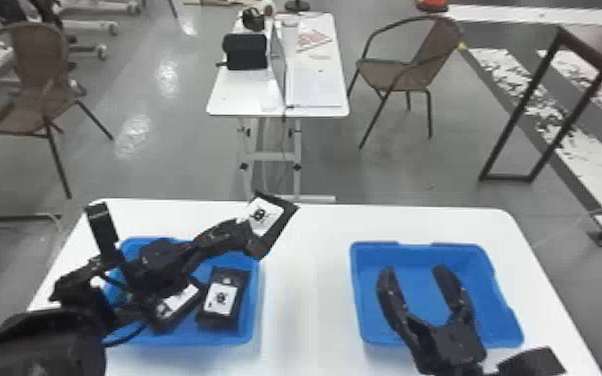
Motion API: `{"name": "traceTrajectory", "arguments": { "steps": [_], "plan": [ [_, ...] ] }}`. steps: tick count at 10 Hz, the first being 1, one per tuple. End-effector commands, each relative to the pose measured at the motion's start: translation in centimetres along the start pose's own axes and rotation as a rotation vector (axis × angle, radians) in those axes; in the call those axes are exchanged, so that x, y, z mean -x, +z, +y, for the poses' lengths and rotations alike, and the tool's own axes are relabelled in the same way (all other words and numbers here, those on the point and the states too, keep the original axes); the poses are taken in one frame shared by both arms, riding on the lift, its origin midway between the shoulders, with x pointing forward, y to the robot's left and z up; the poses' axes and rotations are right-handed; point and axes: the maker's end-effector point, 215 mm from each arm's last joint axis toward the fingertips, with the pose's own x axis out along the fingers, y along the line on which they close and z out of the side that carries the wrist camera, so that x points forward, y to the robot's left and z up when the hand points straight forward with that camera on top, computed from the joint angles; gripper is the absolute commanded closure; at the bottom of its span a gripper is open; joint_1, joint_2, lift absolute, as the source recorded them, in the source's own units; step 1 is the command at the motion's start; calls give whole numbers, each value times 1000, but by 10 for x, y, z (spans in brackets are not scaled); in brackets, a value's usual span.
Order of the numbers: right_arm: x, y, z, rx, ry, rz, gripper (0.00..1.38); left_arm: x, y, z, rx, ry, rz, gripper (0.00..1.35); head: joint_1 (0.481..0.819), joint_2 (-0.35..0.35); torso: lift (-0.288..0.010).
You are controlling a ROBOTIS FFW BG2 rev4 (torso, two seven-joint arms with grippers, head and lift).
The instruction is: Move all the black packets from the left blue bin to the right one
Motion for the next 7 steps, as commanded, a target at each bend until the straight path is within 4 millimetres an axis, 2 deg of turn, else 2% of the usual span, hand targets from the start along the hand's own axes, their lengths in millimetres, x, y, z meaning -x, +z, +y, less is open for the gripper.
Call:
{"name": "traceTrajectory", "arguments": {
  "steps": [1,3,4,7],
  "plan": [
    [-24,8,5,-8,38,-17,91,-26,2,-16,28,-97,-13,1207,695,-68,0],
    [-48,12,3,-35,63,-29,93,-53,7,-39,75,-214,-28,1207,695,-106,0],
    [-60,14,10,-52,99,-26,94,-65,9,-44,72,-250,-10,1207,695,-115,0],
    [-95,28,46,-112,216,-46,93,-95,-3,-65,72,-345,61,1207,695,-133,0]
  ]
}}
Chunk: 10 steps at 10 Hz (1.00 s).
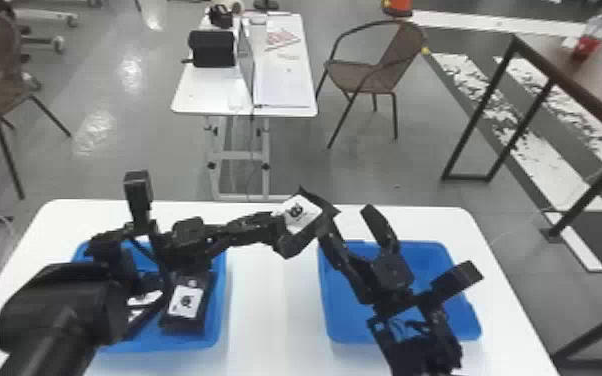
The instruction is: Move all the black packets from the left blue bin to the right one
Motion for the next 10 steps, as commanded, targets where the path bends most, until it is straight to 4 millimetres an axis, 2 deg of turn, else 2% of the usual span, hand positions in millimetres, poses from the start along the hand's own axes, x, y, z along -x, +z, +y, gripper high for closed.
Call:
{"name": "traceTrajectory", "arguments": {
  "steps": [1,3,4,5,6,9,10],
  "plan": [
    [-16,5,14,-25,47,-3,90,-12,-4,-2,3,-19,24,1207,695,-133,0],
    [-20,-9,22,-57,71,46,99,-23,2,-6,-4,-40,19,1207,695,-126,0],
    [-21,-15,19,-70,71,54,271,-29,3,-10,-5,-56,16,1207,695,-124,0],
    [-23,-15,16,-81,68,52,861,-33,4,-13,-2,-66,15,1207,695,-125,0],
    [-25,-13,15,-89,58,40,1263,-34,2,-15,4,-71,15,1207,695,-130,0],
    [-22,-10,10,-102,31,17,1280,-30,-1,-12,14,-53,6,1205,695,-144,0],
    [-21,-11,9,-112,26,14,1280,-27,-3,-8,13,-32,2,1165,695,-143,0]
  ]
}}
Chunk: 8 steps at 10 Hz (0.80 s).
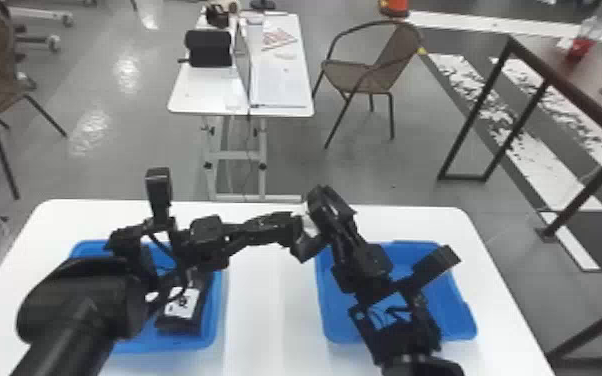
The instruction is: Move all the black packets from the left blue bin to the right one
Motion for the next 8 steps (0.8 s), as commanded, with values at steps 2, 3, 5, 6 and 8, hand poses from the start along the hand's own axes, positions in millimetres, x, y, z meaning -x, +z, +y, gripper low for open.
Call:
{"name": "traceTrajectory", "arguments": {
  "steps": [2,3,5,6,8],
  "plan": [
    [6,1,-13,-20,-31,-11,1280,18,-10,19,45,102,-3,489,695,-136,0],
    [16,0,-36,-11,-77,-3,1280,38,-10,29,52,176,-31,157,695,-134,0],
    [46,-15,-98,2,-190,46,1279,92,-11,43,93,346,-101,125,695,-128,0],
    [61,-32,-129,6,-241,98,1276,121,-12,52,107,440,-133,140,695,-126,0],
    [77,-50,-179,27,-286,194,1276,152,-4,59,93,503,-181,142,695,-116,0]
  ]
}}
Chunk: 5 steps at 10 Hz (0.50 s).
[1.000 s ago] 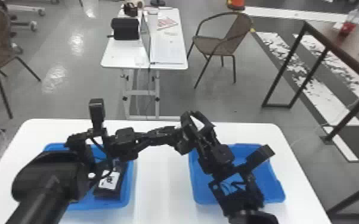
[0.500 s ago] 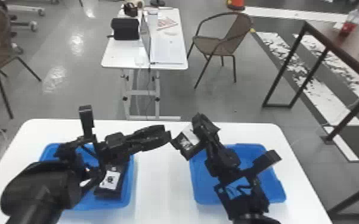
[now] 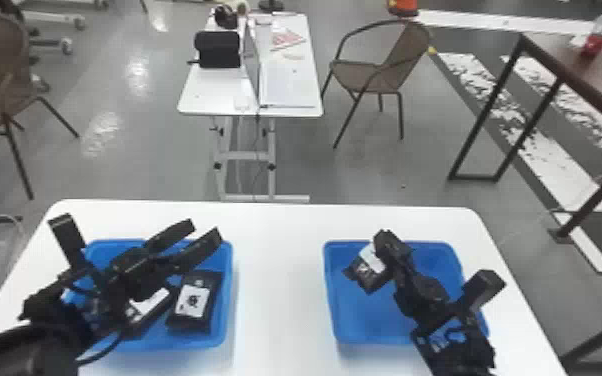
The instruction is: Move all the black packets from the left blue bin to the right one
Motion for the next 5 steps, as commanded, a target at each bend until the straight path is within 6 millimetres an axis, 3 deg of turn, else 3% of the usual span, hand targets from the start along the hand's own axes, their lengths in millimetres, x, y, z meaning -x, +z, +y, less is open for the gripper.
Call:
{"name": "traceTrajectory", "arguments": {
  "steps": [1,2,3,4,5],
  "plan": [
    [-2,-12,-34,8,-45,55,1273,11,14,8,-19,20,-42,142,695,-116,0],
    [-2,-18,-50,1,-78,76,1029,12,19,9,7,27,-69,144,695,-119,0],
    [-1,-19,-62,0,-106,83,545,13,23,12,12,48,-83,144,695,-123,0],
    [0,-13,-69,20,-117,77,174,12,20,12,72,76,-104,144,695,-128,0],
    [2,2,-74,42,-128,42,50,12,5,9,199,112,-81,144,695,-135,0]
  ]
}}
